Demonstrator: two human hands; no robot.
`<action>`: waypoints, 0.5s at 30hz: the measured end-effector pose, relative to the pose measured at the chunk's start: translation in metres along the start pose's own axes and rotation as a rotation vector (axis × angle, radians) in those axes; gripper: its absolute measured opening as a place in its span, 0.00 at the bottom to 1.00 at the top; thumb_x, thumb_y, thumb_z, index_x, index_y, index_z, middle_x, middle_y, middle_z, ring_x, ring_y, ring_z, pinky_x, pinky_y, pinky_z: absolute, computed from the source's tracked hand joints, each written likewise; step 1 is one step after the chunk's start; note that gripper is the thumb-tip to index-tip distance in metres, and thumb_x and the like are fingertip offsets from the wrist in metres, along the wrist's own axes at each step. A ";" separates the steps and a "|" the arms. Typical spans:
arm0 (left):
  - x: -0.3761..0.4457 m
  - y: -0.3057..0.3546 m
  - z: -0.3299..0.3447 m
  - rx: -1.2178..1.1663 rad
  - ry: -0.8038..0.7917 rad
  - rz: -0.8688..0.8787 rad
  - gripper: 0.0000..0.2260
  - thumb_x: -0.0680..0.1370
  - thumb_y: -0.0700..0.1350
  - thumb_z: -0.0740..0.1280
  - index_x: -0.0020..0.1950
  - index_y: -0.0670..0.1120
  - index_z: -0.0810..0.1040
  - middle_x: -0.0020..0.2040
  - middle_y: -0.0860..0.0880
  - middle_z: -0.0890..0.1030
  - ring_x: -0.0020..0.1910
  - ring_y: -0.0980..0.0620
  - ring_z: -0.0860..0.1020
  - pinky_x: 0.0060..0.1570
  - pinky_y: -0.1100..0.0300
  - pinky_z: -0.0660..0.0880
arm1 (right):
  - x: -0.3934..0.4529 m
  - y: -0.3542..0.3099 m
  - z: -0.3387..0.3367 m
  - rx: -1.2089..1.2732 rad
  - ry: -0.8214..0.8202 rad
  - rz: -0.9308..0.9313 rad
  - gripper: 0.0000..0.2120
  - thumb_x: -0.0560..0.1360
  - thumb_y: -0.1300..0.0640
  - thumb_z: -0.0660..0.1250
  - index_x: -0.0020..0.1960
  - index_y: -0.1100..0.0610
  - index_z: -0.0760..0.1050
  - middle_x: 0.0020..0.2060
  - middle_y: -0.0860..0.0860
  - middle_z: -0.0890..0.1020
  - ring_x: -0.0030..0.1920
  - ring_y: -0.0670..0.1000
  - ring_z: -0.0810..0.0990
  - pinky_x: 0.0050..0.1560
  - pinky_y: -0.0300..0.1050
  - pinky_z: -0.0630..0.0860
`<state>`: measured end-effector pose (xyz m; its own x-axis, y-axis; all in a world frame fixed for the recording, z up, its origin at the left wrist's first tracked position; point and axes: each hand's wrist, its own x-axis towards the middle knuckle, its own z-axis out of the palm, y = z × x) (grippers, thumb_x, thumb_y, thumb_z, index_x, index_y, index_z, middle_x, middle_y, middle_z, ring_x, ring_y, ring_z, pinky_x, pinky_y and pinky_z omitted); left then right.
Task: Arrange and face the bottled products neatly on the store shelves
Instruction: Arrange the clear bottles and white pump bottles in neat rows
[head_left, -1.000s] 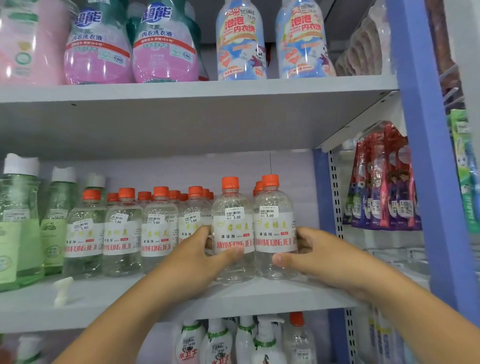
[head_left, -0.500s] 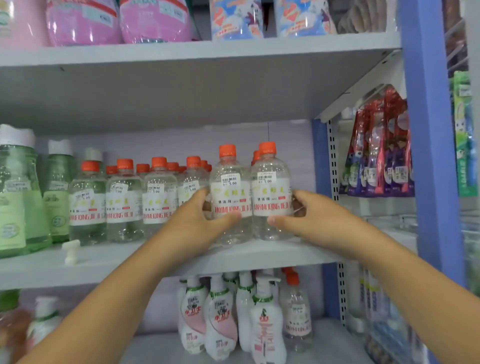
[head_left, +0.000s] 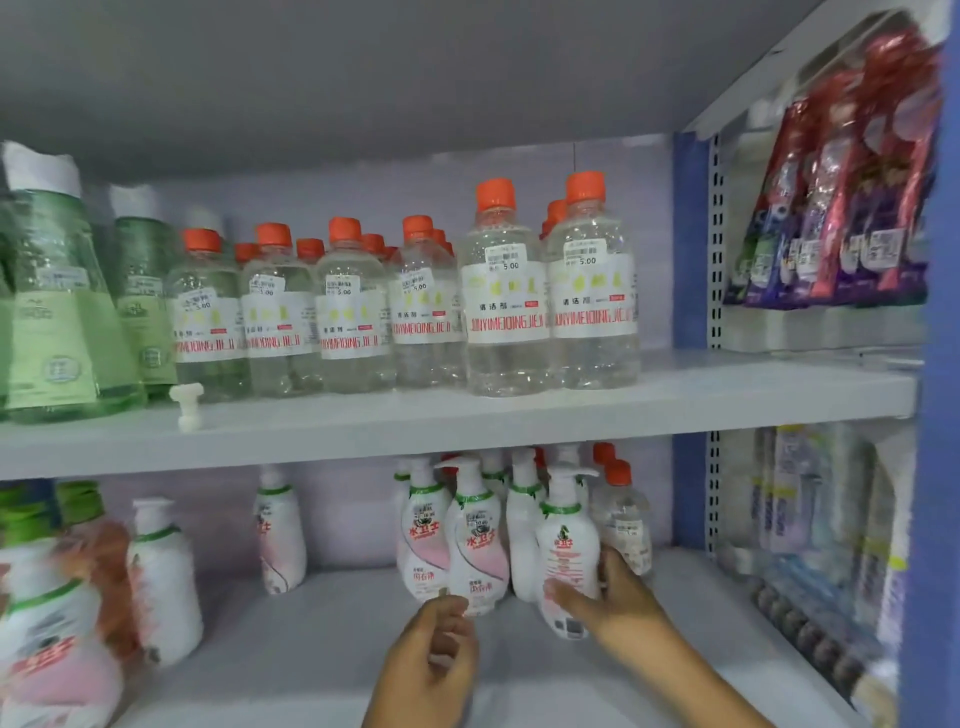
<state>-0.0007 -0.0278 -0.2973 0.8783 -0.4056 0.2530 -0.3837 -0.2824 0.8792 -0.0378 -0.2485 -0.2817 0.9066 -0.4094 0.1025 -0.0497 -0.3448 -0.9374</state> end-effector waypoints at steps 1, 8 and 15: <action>0.003 -0.005 -0.002 -0.015 0.071 -0.008 0.12 0.78 0.37 0.69 0.59 0.49 0.78 0.48 0.52 0.81 0.37 0.69 0.78 0.39 0.75 0.73 | 0.001 -0.003 0.006 -0.040 0.022 0.015 0.19 0.71 0.49 0.78 0.57 0.47 0.74 0.54 0.43 0.84 0.48 0.39 0.80 0.41 0.28 0.72; 0.022 -0.028 -0.025 -0.029 0.143 -0.045 0.31 0.68 0.47 0.81 0.66 0.58 0.70 0.56 0.58 0.78 0.48 0.58 0.80 0.41 0.71 0.75 | -0.025 -0.036 0.088 -0.123 -0.115 -0.108 0.19 0.73 0.57 0.73 0.59 0.42 0.74 0.52 0.38 0.81 0.54 0.37 0.80 0.51 0.25 0.73; 0.042 -0.059 -0.106 0.057 0.219 -0.138 0.31 0.62 0.55 0.83 0.60 0.62 0.72 0.47 0.57 0.85 0.47 0.54 0.84 0.54 0.49 0.80 | -0.012 -0.039 0.082 -0.063 0.109 -0.132 0.10 0.75 0.60 0.73 0.52 0.47 0.80 0.49 0.45 0.81 0.42 0.36 0.81 0.44 0.30 0.77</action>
<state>0.0892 0.0635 -0.2960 0.9618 -0.1637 0.2193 -0.2661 -0.3726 0.8890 -0.0119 -0.1606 -0.2739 0.8563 -0.4451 0.2621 0.0374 -0.4526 -0.8909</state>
